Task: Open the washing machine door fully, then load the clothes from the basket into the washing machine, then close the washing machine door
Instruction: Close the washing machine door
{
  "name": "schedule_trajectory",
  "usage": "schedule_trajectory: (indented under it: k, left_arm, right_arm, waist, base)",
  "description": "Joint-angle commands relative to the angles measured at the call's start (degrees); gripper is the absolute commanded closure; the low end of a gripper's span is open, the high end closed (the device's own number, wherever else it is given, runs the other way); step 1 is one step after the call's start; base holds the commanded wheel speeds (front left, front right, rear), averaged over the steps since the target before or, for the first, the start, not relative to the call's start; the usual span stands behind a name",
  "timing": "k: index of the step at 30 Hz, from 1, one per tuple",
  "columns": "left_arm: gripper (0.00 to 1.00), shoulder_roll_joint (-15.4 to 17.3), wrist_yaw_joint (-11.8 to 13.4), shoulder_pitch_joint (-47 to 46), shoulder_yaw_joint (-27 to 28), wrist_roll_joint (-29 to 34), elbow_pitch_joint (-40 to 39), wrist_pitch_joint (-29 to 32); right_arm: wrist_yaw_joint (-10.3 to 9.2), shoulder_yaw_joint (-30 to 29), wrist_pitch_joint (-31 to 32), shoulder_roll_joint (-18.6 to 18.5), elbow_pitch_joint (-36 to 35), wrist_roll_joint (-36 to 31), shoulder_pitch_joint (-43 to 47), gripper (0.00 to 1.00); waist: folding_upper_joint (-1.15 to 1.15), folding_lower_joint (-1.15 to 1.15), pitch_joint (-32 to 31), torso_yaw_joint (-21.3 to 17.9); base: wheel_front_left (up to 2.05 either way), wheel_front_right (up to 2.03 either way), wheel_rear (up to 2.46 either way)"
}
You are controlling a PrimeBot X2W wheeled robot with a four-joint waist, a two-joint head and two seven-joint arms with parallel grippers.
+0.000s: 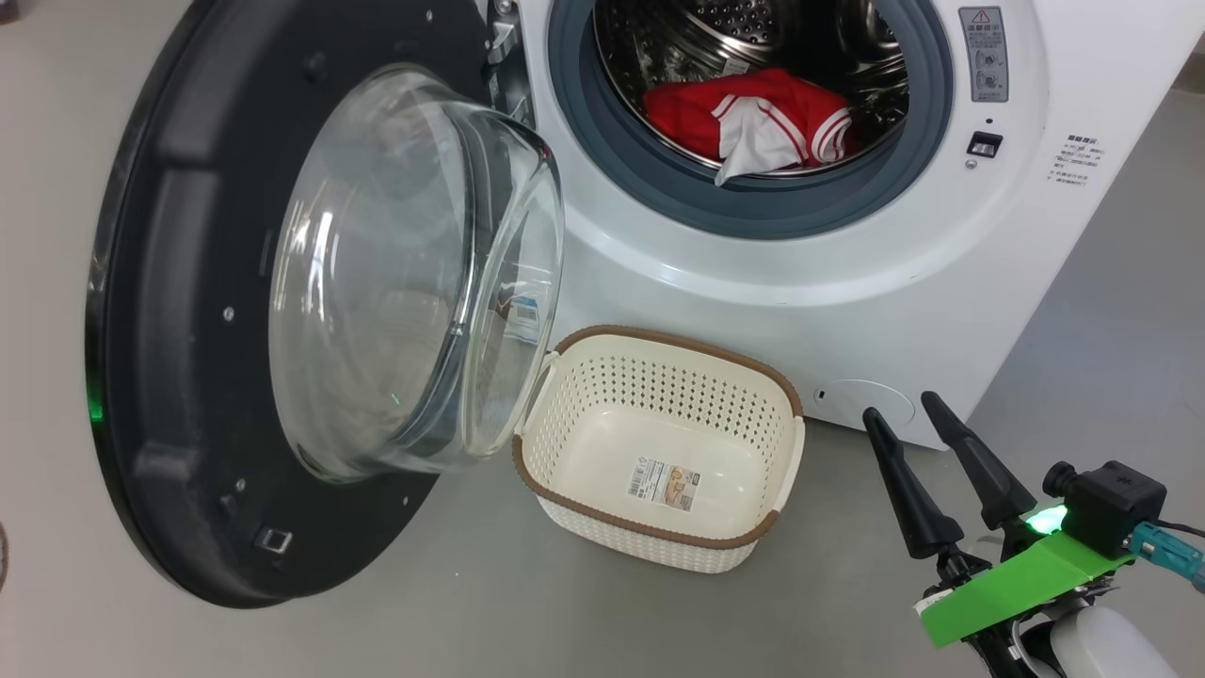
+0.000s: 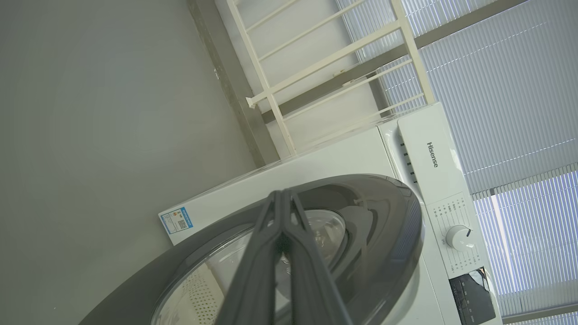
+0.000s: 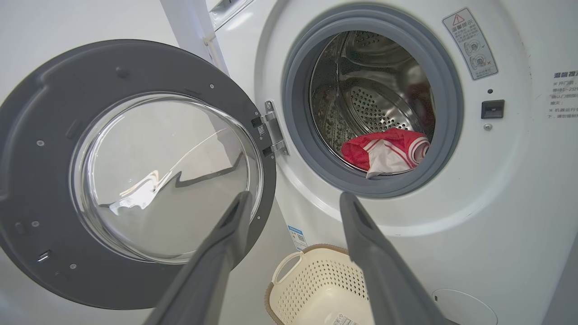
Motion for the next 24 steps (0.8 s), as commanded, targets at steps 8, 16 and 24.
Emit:
schedule_trajectory:
  k: [8,16,24]
  left_arm:
    - [1.00,2.0,2.7,-6.0,-2.4,0.6,1.0,2.3]
    - [1.00,1.5,4.0,-7.2,-5.2,0.9,0.5,4.4]
    - [1.00,0.0,4.8,-6.6,-7.3,0.3,-2.9,6.4]
  right_arm:
    - [0.09,1.0,-0.3,-0.5,-1.3,-0.1,-0.6,0.00]
    - [0.09,0.6,-0.3,-0.2,-1.3,0.0,-0.7,0.00]
    - [0.09,0.1,-0.3,0.0,-1.3,-0.1,-0.4,0.00]
  waist:
    - [0.00,0.00,0.6,-0.4]
    - [0.00,0.00,0.8,-1.3]
    - [0.00,0.00,0.6,-1.7]
  base:
    - [0.00,0.00,0.00]
    - [0.00,0.00,0.00]
    - [0.00,0.00,0.00]
